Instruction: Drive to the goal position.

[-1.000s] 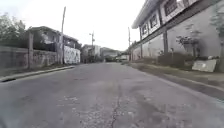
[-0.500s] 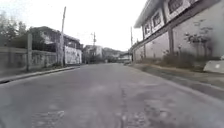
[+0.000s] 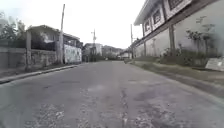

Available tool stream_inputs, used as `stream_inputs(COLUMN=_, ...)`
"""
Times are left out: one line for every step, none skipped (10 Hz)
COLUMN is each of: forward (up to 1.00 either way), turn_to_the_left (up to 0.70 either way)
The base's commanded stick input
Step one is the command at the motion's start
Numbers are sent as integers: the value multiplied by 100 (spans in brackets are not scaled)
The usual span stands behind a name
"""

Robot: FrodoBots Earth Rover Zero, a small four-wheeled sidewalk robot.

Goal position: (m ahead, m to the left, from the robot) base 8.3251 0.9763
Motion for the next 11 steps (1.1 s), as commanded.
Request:
stream_inputs(forward=75, turn_to_the_left=1)
stream_inputs(forward=69, turn_to_the_left=1)
stream_inputs(forward=68, turn_to_the_left=1)
stream_inputs(forward=67, turn_to_the_left=1)
stream_inputs(forward=67, turn_to_the_left=1)
stream_inputs(forward=66, turn_to_the_left=1)
stream_inputs(forward=66, turn_to_the_left=1)
stream_inputs(forward=66, turn_to_the_left=1)
stream_inputs(forward=66, turn_to_the_left=-17)
stream_inputs(forward=66, turn_to_the_left=-32)
stream_inputs(forward=66, turn_to_the_left=-32)
